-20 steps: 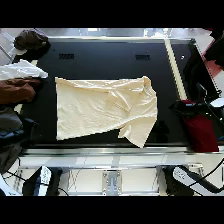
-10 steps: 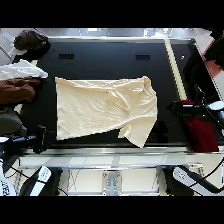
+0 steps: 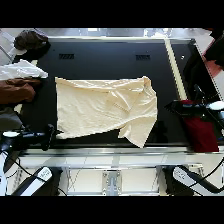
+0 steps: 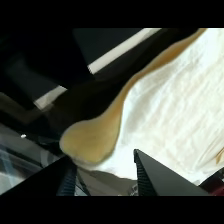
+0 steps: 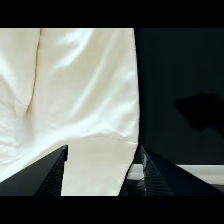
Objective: Fold the shirts.
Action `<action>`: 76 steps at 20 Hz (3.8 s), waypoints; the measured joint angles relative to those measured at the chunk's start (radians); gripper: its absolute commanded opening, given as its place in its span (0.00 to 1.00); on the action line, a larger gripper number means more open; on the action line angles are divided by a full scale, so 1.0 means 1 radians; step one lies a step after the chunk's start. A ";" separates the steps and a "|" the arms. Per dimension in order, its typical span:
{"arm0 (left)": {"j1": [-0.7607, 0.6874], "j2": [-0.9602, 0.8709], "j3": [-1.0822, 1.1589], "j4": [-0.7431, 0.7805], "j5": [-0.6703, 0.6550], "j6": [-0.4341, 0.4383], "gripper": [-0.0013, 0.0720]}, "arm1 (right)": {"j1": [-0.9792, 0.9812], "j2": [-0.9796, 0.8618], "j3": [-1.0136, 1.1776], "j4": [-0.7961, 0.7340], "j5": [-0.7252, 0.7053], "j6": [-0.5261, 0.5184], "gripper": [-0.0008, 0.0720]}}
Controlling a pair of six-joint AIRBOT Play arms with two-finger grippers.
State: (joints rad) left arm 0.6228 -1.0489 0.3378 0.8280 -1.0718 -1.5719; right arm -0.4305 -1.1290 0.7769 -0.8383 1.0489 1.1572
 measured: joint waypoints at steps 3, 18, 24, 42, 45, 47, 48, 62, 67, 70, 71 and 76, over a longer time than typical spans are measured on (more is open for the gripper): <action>-0.013 -0.019 0.000 -0.001 0.033 0.005 0.03 | 0.000 0.000 0.000 0.018 0.005 0.000 0.54; -0.019 0.069 0.002 -0.127 0.050 0.118 0.03 | 0.048 -0.300 -0.148 0.326 -0.036 -0.118 0.63; -0.019 0.082 0.002 -0.130 0.047 0.122 0.03 | 0.096 -0.364 -0.132 0.389 -0.084 -0.212 0.04; 0.150 0.465 1.108 -0.105 -0.067 0.278 0.03 | 0.100 0.564 0.674 -0.072 0.277 0.066 0.03; 0.152 0.333 1.387 -0.076 -0.147 0.298 0.03 | 0.100 0.547 0.860 -0.156 0.259 0.094 0.03; 0.137 0.235 1.489 -0.074 -0.222 0.300 0.03 | 0.100 0.485 0.921 -0.175 0.281 0.112 0.04; 0.114 0.180 1.518 -0.075 -0.269 0.298 0.03 | 0.101 0.440 0.940 -0.173 0.305 0.122 0.04; -0.453 -0.626 1.499 0.713 -0.143 0.103 0.03 | 0.354 -0.502 0.943 -0.161 0.127 0.127 0.04; -0.477 -0.708 1.498 0.756 -0.030 0.058 0.03 | 0.410 -0.675 1.007 -0.179 -0.101 0.159 0.04; -0.489 -0.723 1.480 0.768 -0.055 0.056 0.03 | 0.425 -0.705 1.027 -0.207 -0.069 0.165 0.04; -0.494 -0.727 1.466 0.773 -0.068 0.058 0.03 | 0.436 -0.710 1.030 -0.237 -0.034 0.172 0.04; -0.513 -0.732 1.367 0.846 -0.124 0.065 0.03 | 0.506 -0.717 1.018 -0.442 0.123 0.224 0.04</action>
State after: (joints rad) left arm 0.1097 -1.7809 1.7046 1.6745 -1.1954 -1.5070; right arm 0.0753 -1.8458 1.7947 -1.2800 1.1717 1.3808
